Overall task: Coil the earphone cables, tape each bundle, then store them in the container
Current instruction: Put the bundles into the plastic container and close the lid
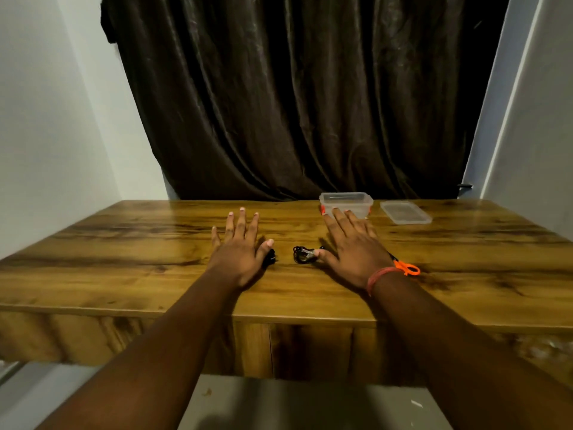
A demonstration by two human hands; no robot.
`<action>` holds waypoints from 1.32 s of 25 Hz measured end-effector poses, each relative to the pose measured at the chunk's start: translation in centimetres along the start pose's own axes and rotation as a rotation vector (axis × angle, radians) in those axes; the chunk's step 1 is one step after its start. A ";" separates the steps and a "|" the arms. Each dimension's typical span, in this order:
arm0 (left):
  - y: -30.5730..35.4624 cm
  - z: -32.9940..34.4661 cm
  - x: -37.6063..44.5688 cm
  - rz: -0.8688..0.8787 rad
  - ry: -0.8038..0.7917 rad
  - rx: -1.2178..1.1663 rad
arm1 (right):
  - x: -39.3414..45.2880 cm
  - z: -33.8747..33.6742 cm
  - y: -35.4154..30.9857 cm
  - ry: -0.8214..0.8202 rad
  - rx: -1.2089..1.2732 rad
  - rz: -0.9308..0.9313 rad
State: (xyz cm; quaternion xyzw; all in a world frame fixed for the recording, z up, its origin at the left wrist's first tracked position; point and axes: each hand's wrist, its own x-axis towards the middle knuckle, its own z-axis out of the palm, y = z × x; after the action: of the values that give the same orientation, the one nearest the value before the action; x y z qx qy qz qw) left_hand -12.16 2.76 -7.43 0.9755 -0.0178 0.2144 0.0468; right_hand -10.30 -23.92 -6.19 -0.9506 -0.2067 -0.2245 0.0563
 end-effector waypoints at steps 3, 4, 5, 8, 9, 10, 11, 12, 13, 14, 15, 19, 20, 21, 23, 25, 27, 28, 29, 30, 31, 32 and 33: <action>-0.7 0.4 3.5 -0.025 -0.011 0.014 | 3.6 0.8 1.1 0.019 0.028 0.002; -1.1 0.6 5.0 -0.037 -0.023 0.013 | 5.0 1.3 1.6 0.013 0.042 0.005; -1.4 1.0 6.4 -0.051 -0.043 0.008 | 6.3 1.9 2.1 -0.008 0.067 0.018; -1.6 1.8 9.8 -0.086 -0.124 -0.016 | 9.8 3.4 3.0 -0.119 0.197 0.079; -1.5 2.0 10.5 -0.097 -0.148 -0.012 | 10.6 3.8 3.1 -0.149 0.217 0.081; -1.4 2.1 11.0 -0.110 -0.177 -0.008 | 11.2 4.0 3.0 -0.168 0.223 0.073; -1.2 1.9 11.4 -0.123 -0.214 -0.008 | 11.7 4.1 2.9 -0.201 0.237 0.071; -1.1 1.5 11.6 -0.136 -0.251 -0.015 | 11.9 3.9 2.6 -0.258 0.270 0.085; -1.0 0.9 11.5 -0.150 -0.290 -0.027 | 11.8 3.5 2.1 -0.334 0.315 0.106; -0.8 0.1 11.2 -0.168 -0.330 -0.049 | 11.5 3.0 1.7 -0.405 0.349 0.122; -0.8 -0.7 10.7 -0.192 -0.375 -0.076 | 11.1 2.4 1.3 -0.457 0.365 0.126; -0.5 -3.0 8.0 -0.351 -0.493 -0.163 | 9.2 -0.9 -1.0 -0.541 0.357 0.123; -0.5 -3.2 7.3 -0.383 -0.510 -0.184 | 9.1 -1.5 -1.7 -0.555 0.341 0.109; -0.5 -3.2 6.8 -0.410 -0.532 -0.207 | 9.2 -1.8 -2.5 -0.563 0.327 0.092; -0.5 -3.3 5.8 -0.477 -0.559 -0.282 | 9.6 -1.8 -4.2 -0.551 0.323 0.064; -0.5 -3.2 5.3 -0.604 -0.552 -0.411 | 10.2 -1.5 -5.7 -0.561 0.306 0.043; -0.2 -2.9 5.2 -0.697 -0.541 -0.487 | 10.7 -1.1 -7.1 -0.609 0.265 0.027; 0.0 -2.7 5.2 -0.719 -0.547 -0.507 | 10.7 -0.8 -7.6 -0.641 0.245 0.014; 0.1 -2.4 5.3 -0.745 -0.553 -0.530 | 10.7 -0.7 -8.1 -0.661 0.228 -0.006; 0.2 -2.2 5.5 -0.765 -0.554 -0.559 | 10.6 -0.5 -8.4 -0.660 0.230 -0.017; 0.2 -2.0 5.7 -0.788 -0.552 -0.589 | 10.5 -0.3 -8.8 -0.661 0.245 -0.022; 0.2 -1.7 5.8 -0.806 -0.546 -0.609 | 10.4 -0.1 -9.1 -0.656 0.271 -0.021; 0.2 -1.5 6.0 -0.822 -0.543 -0.620 | 10.3 0.0 -9.4 -0.656 0.290 -0.025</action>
State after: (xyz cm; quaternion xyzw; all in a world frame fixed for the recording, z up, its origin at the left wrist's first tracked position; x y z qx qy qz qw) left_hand -7.34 2.66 -3.56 0.8630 0.2892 -0.0945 0.4033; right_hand -5.79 -11.60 -1.45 -0.9516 -0.2552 0.1235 0.1187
